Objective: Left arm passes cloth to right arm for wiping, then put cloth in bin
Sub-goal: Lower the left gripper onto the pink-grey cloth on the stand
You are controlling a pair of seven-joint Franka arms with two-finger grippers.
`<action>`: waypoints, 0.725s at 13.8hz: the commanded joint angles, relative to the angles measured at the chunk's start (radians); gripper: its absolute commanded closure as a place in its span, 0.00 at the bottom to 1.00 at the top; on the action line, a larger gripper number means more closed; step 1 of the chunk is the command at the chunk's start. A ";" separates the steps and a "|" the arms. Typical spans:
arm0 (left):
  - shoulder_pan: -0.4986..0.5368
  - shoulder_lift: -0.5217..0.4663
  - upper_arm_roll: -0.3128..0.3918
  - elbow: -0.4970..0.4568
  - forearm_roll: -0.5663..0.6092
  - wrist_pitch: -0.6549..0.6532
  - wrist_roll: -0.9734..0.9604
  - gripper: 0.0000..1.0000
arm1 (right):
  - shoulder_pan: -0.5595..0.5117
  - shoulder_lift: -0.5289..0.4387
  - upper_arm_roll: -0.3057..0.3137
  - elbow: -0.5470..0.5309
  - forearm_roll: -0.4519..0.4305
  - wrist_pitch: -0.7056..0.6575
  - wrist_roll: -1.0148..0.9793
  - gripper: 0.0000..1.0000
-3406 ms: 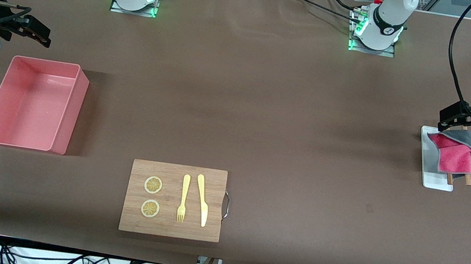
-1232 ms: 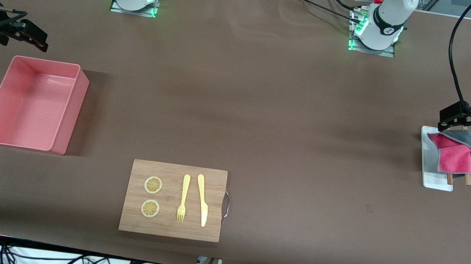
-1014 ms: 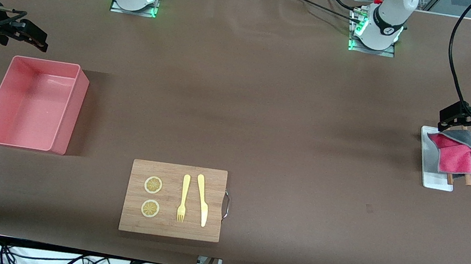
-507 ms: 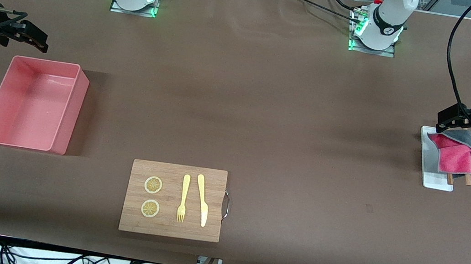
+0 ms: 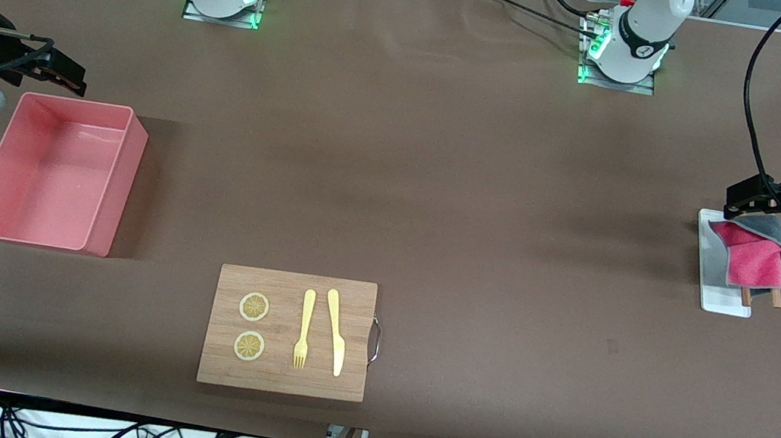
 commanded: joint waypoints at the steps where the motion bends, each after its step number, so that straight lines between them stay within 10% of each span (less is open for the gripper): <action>1: 0.098 -0.002 0.000 -0.101 -0.020 0.008 0.070 0.00 | -0.002 0.005 0.006 0.023 -0.014 -0.010 -0.012 0.00; 5: 0.298 0.010 0.000 -0.325 -0.020 0.364 0.321 0.00 | -0.004 0.010 0.006 0.023 -0.011 -0.009 -0.024 0.00; 10: 0.373 0.145 0.001 -0.322 -0.004 0.482 0.468 0.00 | -0.002 0.011 0.006 0.021 -0.011 -0.010 -0.033 0.00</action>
